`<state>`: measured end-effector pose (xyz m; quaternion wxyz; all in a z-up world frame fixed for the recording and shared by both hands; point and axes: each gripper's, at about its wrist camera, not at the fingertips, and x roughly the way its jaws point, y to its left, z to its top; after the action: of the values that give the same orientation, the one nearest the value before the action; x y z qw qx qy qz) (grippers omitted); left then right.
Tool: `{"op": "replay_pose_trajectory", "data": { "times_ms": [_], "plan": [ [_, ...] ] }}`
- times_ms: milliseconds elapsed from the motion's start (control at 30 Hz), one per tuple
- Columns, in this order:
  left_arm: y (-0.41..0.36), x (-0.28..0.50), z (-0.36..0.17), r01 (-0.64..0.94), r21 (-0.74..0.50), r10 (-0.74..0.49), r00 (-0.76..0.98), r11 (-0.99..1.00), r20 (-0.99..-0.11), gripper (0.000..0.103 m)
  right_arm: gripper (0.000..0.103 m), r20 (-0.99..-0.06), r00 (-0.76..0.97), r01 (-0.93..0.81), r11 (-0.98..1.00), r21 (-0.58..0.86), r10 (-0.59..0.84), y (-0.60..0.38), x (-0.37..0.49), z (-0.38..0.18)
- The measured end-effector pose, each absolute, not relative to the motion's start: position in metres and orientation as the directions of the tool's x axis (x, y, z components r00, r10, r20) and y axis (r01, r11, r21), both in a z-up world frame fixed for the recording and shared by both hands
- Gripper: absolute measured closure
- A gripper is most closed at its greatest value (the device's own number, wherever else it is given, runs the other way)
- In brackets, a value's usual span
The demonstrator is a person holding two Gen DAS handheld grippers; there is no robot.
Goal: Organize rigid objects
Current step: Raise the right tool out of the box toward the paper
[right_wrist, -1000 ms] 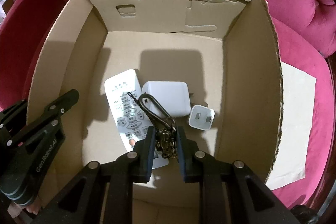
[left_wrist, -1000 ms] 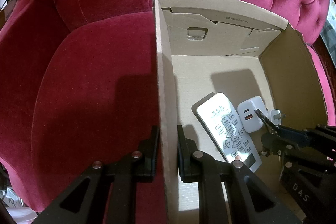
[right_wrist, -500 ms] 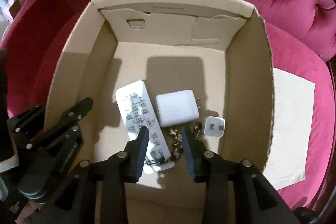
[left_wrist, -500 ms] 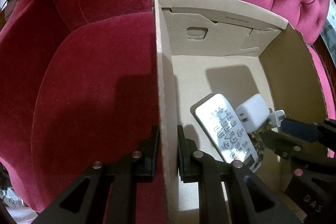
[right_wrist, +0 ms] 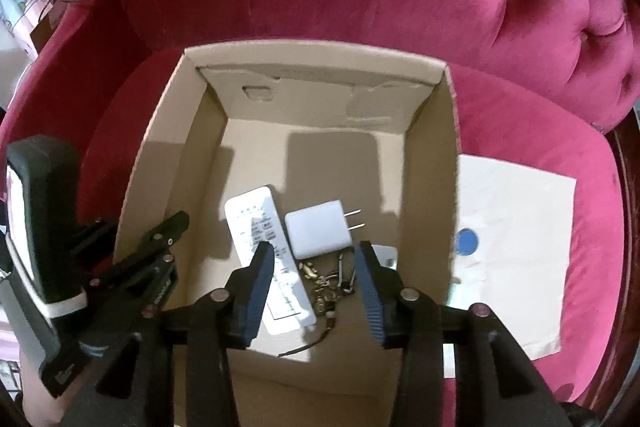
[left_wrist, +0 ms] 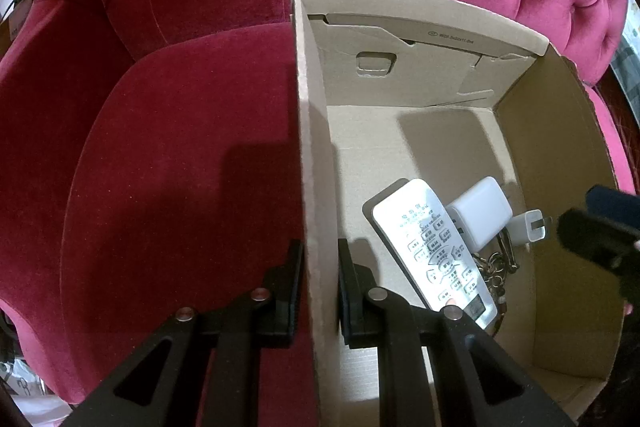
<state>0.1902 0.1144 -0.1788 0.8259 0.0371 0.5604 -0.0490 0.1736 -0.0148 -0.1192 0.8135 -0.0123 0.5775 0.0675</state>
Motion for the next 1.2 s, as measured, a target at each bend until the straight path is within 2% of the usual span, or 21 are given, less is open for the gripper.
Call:
{"op": "replay_pose_trajectory", "data": {
  "times_ms": [167,367,433,667,1033,1200],
  "plan": [
    [0.115,0.191,-0.179,0.122,0.006,-0.04,0.367,0.993,-0.929,0.086,0.048,-0.933,0.351,-0.121,0.992,0.044,0.084,-0.027,0.172,-0.107],
    [0.115,0.191,-0.179,0.122,0.005,-0.04,0.367,0.993,-0.929,0.086,0.029,-0.923,0.383,-0.107,0.994,0.002,0.043,-0.044,0.169,-0.096],
    [0.115,0.191,-0.179,0.122,0.006,-0.04,0.367,0.993,-0.929,0.086,0.019,-0.922,0.386,-0.1,0.995,0.001,0.039,-0.05,0.168,-0.093],
    [0.115,0.19,-0.179,0.122,0.005,-0.04,0.367,0.992,-0.929,0.086,0.006,-0.922,0.385,-0.061,0.998,0.011,0.034,-0.078,0.166,-0.091],
    [0.115,0.19,-0.179,0.123,0.005,-0.041,0.367,0.992,-0.929,0.086,0.005,-0.922,0.382,0.017,0.998,-0.055,-0.057,-0.128,0.16,-0.108],
    [0.116,0.191,-0.18,0.123,0.006,-0.04,0.367,0.992,-0.929,0.086,0.005,-0.926,0.374,0.042,0.998,-0.039,-0.052,-0.146,0.156,-0.12]
  ]
}}
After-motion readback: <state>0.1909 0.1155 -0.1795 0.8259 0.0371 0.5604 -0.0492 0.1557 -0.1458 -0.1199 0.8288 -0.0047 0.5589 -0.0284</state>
